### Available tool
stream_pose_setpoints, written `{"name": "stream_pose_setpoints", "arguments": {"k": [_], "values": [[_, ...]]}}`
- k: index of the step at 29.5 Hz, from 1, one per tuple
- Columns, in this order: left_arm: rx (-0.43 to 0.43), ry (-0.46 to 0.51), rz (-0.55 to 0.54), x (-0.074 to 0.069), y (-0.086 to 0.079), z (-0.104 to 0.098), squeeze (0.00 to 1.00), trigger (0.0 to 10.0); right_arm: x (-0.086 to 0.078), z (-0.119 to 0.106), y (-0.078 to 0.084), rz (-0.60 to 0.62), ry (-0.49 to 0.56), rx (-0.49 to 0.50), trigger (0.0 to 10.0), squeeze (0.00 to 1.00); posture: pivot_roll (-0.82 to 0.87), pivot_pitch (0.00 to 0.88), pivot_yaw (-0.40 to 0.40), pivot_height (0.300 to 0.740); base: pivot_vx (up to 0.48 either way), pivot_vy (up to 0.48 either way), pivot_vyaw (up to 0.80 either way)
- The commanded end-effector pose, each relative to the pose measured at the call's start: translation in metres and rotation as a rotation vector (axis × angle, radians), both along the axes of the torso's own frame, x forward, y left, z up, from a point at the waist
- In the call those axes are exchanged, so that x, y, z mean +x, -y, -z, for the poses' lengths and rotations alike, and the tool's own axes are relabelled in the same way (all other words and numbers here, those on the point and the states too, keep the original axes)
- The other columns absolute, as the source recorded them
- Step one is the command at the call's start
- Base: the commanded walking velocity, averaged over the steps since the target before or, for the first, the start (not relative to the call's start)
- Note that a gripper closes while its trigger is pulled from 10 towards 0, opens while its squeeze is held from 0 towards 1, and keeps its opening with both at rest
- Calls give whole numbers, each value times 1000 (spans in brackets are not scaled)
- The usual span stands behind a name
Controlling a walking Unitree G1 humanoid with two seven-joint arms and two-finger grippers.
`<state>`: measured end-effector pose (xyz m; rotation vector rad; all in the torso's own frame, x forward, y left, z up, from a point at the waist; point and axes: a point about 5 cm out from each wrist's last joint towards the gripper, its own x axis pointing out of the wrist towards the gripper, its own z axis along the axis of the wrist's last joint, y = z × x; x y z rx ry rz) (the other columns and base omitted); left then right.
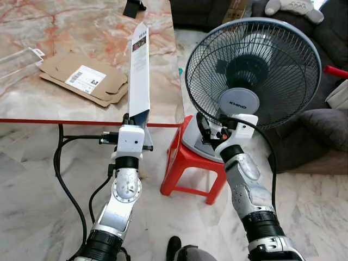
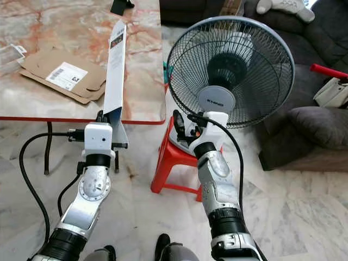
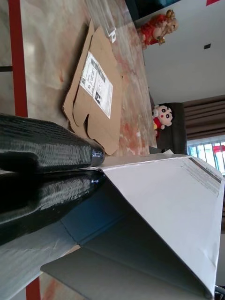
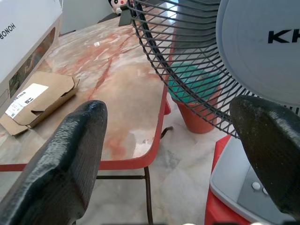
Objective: Picking trash to rubbish bin
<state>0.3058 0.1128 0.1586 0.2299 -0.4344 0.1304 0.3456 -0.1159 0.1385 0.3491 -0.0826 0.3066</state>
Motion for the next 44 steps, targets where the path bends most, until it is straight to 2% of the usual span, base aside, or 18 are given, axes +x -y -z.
{"name": "stream_pose_setpoints", "arguments": {"k": [1,27,44], "values": [[6,9,17,0,5,-2,0,10000,-1,4,6,18,-12,-7,10000,0,4,202,-147,740,0,0,0],[14,5,36,0,9,-1,0,10000,-1,7,5,10,-19,-8,10000,0,9,187,-147,740,0,0,0],[21,3,48,0,12,0,0,10000,-2,9,2,-5,-20,-11,10000,0,15,163,-146,740,-250,0,0]]}}
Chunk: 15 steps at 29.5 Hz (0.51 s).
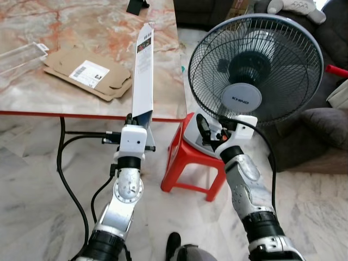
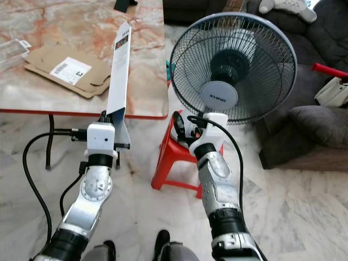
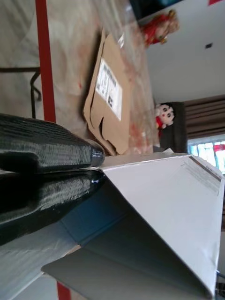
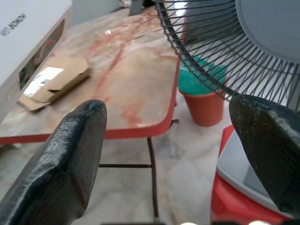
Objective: Picking trash to rubbish bin
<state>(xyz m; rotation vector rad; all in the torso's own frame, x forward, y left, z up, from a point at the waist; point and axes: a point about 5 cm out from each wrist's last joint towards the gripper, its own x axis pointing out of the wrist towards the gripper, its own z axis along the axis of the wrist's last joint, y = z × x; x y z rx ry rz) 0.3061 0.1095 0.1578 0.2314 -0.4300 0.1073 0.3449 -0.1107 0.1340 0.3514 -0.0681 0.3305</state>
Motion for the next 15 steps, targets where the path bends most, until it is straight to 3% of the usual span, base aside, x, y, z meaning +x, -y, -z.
{"name": "stream_pose_setpoints", "arguments": {"k": [1,6,15], "values": [[14,10,25,-1,8,-1,0,10000,-1,4,8,21,-10,-10,10000,0,14,165,-147,740,-251,0,0],[14,3,27,-1,9,0,0,10000,-1,4,8,22,-11,-10,10000,0,11,171,-148,740,-247,0,0],[11,-7,28,-1,9,1,0,10000,-2,6,11,28,-17,-15,10000,0,7,183,-151,740,0,0,0]]}}
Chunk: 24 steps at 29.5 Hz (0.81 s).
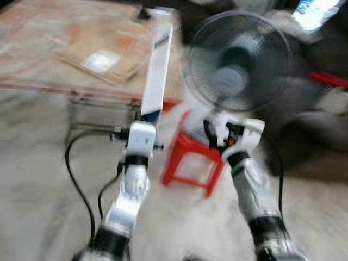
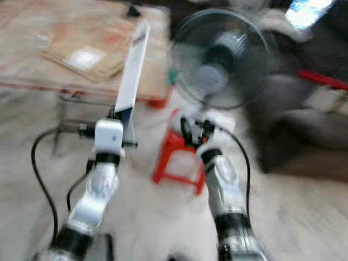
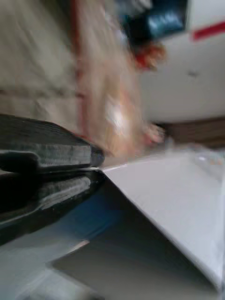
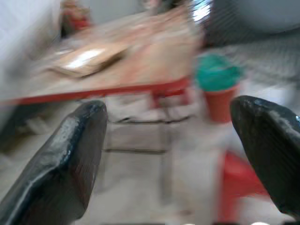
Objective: Picking trash to rubbish bin
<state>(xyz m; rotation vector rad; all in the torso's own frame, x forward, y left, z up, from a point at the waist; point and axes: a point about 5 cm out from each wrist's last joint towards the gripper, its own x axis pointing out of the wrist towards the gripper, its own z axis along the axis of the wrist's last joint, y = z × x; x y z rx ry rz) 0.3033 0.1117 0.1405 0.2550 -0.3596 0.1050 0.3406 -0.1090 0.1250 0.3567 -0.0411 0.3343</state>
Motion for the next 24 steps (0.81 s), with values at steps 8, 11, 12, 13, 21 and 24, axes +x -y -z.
{"name": "stream_pose_setpoints", "arguments": {"k": [8,11,12,13,21,24], "values": [[-24,35,27,4,9,-12,0,10000,3,-2,15,39,5,-22,10000,0,-1,193,-158,740,0,0,0],[-111,-97,23,9,1,8,0,10000,3,3,22,57,-17,-32,10000,0,-4,199,-162,740,0,0,0],[-122,-111,25,9,0,10,0,10000,3,3,24,59,-22,-35,10000,0,-4,199,-162,740,0,0,0],[-128,-127,28,10,0,13,0,10000,3,4,25,61,-26,-38,10000,0,-3,200,-163,740,0,0,0],[-155,-326,100,4,-10,57,0,10000,-1,37,58,149,-161,-75,10000,0,0,209,-168,740,0,0,0],[-154,-402,97,0,-15,74,0,10000,-5,51,73,206,-231,-88,10000,0,0,211,-168,740,0,0,0]]}}
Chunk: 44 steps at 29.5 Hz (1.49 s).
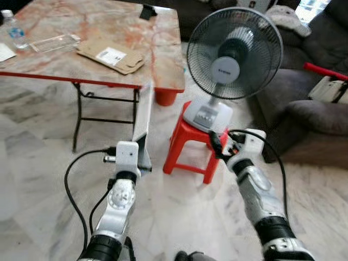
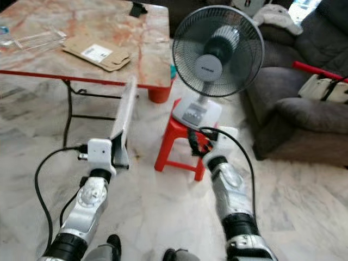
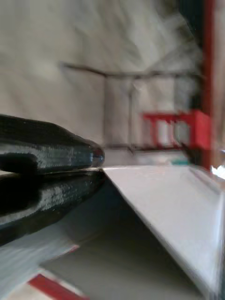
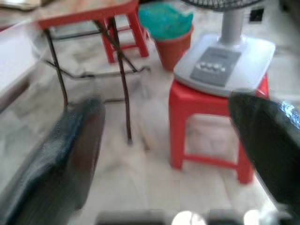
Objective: Picking trash to rubbish bin
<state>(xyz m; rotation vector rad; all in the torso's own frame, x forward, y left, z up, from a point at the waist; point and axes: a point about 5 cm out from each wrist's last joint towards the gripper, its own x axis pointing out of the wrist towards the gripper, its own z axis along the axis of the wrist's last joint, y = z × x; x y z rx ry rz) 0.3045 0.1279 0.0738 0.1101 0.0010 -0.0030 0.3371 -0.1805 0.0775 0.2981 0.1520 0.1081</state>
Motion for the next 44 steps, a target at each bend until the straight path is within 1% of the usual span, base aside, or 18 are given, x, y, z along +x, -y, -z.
{"name": "stream_pose_setpoints", "arguments": {"k": [1,3,4,7,8,9,12,14,16,17,18,19,20,26,29,33,39,44], "values": [[-11,-71,-3,-4,-2,15,0,10000,-4,9,10,41,-34,3,10000,0,0,211,-168,740,0,0,0],[-19,-101,-8,-6,-4,22,0,10000,-6,13,16,65,-55,8,10000,0,-1,213,-168,740,0,0,0],[-36,-177,-5,-12,-7,37,0,10000,-11,21,29,111,-98,22,10000,0,-5,213,-167,740,0,0,0],[-43,-289,-1,-22,-10,59,0,10000,-20,34,41,146,-162,13,10000,0,-5,213,-167,740,0,0,0],[-39,-363,-7,-29,-13,73,0,10000,-27,43,47,152,-210,-24,10000,0,-6,214,-168,740,0,0,0],[-39,-363,-7,-29,-13,73,0,10000,-27,43,47,152,-210,-24,10000,0,-6,214,-168,740,0,0,0],[-58,-552,-43,-54,-23,107,0,10000,-52,72,63,186,-348,-144,10000,0,-5,215,-167,740,0,0,267],[-56,-585,-49,-59,-25,113,0,10000,-58,77,65,189,-381,-177,10000,0,-6,214,-167,740,0,0,800],[-50,-654,-59,-71,-27,124,0,10000,-74,93,70,205,-473,-221,10000,0,-7,214,-168,740,0,0,800],[-47,-720,-72,-84,-29,134,0,10000,-92,107,74,214,-564,-255,10000,0,-2,215,-167,740,0,0,800],[-47,-720,-72,-84,-29,134,0,10000,-92,107,74,214,-564,-255,10000,0,-2,215,-167,740,0,0,800],[-49,-807,-93,-103,-32,147,0,10000,-116,123,79,217,-675,-304,10000,0,13,213,-172,740,0,0,800],[-53,-843,-104,-112,-34,152,0,10000,-126,129,81,229,-716,-312,10000,0,18,212,-173,740,0,0,800],[-92,-961,-174,-152,-41,171,0,10000,-145,140,78,251,-751,-275,10000,0,-1,214,-166,740,0,0,800],[-108,-981,-187,-160,-41,174,0,10000,-146,141,77,256,-755,-270,10000,0,8,207,-167,740,0,0,800],[-118,-974,-198,-160,-42,174,0,10000,-142,140,76,254,-752,-277,10000,0,11,203,-169,740,0,0,800],[-136,-936,-191,-147,-38,169,0,10000,-126,132,74,244,-706,-283,10000,0,2,197,-181,740,0,0,771],[-148,-928,-190,-144,-36,168,0,10000,-122,130,71,246,-693,-252,10000,0,2,210,-188,740,0,0,191]]}}
